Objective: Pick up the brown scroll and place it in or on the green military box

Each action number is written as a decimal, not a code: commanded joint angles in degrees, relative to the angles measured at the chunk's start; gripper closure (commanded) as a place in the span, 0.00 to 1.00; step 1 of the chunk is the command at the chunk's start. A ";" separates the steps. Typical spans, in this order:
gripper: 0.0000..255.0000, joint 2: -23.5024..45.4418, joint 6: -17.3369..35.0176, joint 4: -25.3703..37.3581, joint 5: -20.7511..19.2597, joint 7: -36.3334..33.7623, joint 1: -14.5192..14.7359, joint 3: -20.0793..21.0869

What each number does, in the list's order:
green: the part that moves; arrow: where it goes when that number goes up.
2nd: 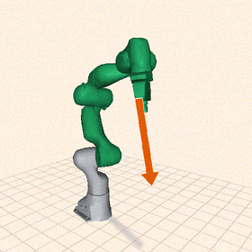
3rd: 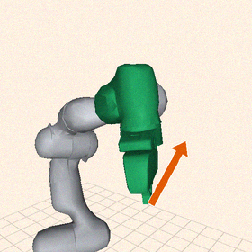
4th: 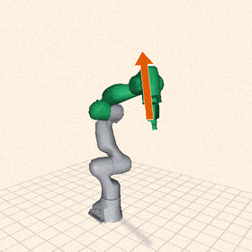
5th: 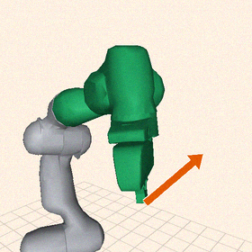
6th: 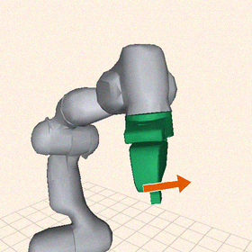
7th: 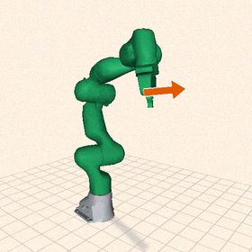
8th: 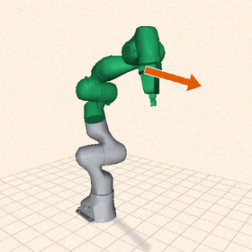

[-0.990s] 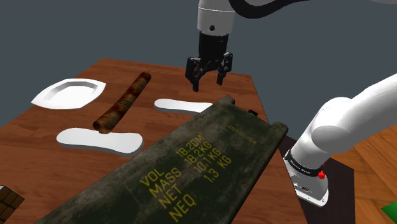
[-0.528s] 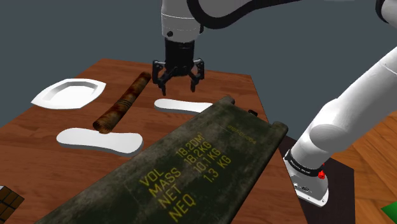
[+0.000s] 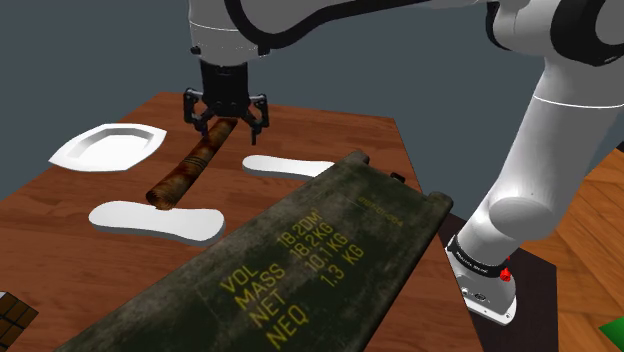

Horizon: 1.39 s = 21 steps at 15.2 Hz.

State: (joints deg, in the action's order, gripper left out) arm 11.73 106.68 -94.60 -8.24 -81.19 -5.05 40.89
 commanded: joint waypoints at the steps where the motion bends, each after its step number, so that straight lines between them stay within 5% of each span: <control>1: 0.00 5.66 -1.00 6.00 -4.00 -5.46 2.63 -0.69; 5: 0.00 13.75 -3.41 16.26 -8.73 -11.50 7.43 -3.05; 12: 0.00 14.71 1.85 11.72 -9.46 -12.15 7.08 -3.60; 20: 0.00 14.71 1.84 11.72 -9.46 -12.15 7.08 -3.60; 21: 1.00 14.71 1.84 11.72 -9.46 -12.15 7.08 -3.60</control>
State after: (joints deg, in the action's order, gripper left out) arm 26.44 108.52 -82.87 -17.70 -93.34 2.03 37.29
